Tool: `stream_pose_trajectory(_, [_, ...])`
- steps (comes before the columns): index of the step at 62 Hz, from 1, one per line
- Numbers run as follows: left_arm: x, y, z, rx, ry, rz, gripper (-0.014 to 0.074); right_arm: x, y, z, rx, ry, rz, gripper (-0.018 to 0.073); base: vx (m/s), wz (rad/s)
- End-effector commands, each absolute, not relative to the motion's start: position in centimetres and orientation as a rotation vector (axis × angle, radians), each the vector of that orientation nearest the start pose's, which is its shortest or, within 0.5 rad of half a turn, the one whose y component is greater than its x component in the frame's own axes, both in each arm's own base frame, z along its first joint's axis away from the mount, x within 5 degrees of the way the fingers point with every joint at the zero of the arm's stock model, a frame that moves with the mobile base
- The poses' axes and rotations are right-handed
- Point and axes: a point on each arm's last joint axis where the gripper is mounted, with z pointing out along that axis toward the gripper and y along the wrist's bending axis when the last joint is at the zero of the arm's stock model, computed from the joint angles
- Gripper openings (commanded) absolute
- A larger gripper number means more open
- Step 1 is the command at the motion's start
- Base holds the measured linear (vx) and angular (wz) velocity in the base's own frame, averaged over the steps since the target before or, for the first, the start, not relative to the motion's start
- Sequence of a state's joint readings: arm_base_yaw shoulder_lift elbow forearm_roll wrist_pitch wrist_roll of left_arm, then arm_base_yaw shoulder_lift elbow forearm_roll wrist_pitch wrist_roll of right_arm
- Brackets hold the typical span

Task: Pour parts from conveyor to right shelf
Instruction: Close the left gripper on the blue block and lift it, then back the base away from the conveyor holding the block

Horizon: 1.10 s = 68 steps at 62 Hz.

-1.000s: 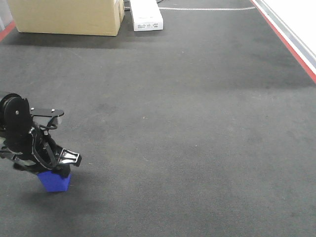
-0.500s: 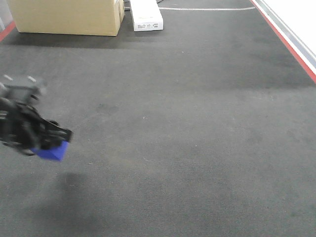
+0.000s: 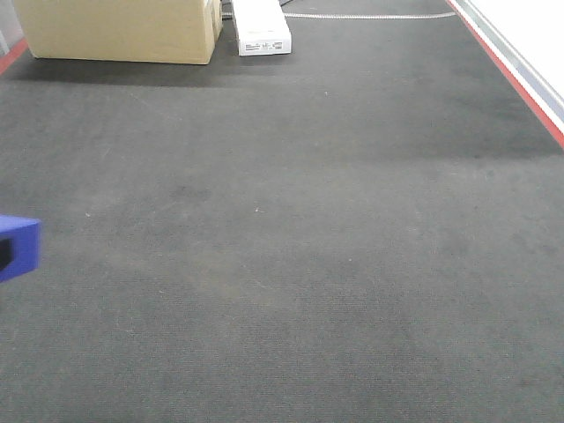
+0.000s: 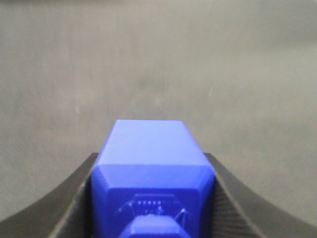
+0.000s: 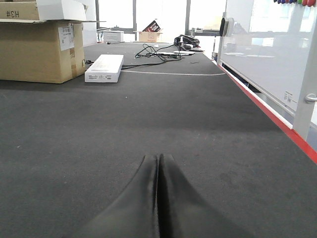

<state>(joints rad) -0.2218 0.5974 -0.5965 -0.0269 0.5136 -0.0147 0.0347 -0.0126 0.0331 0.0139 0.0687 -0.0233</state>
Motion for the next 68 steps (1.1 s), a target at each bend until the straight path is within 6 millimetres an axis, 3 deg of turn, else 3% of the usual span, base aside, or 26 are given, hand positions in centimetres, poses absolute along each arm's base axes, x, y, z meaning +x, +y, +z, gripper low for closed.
stream_pose_trajectory(1, [9.9,-2.4,32.5,0.193,1.84,-0.187,-0.0006,5.6,0.2,19.9,-0.034,1.498,0.01,-0.0009,0.0,0.0])
stream_pose_trajectory(11, [7.5,-1.8,30.4,0.238,1.771,-0.15,-0.0006,5.6,0.2,19.9,-0.034,1.498,0.01,-0.0009,0.0,0.0])
stream_pose_trajectory(25, [5.9,-1.4,29.4,0.225,1.67,-0.155,-0.0006,5.6,0.2,19.9,-0.034,1.498,0.01,-0.0009,0.0,0.0])
stream_pose_trajectory(68, [5.7,-1.4,29.4,0.224,1.67,-0.156,-0.0006,5.6,0.2,19.9,-0.034,1.497,0.01,-0.0009,0.0,0.0])
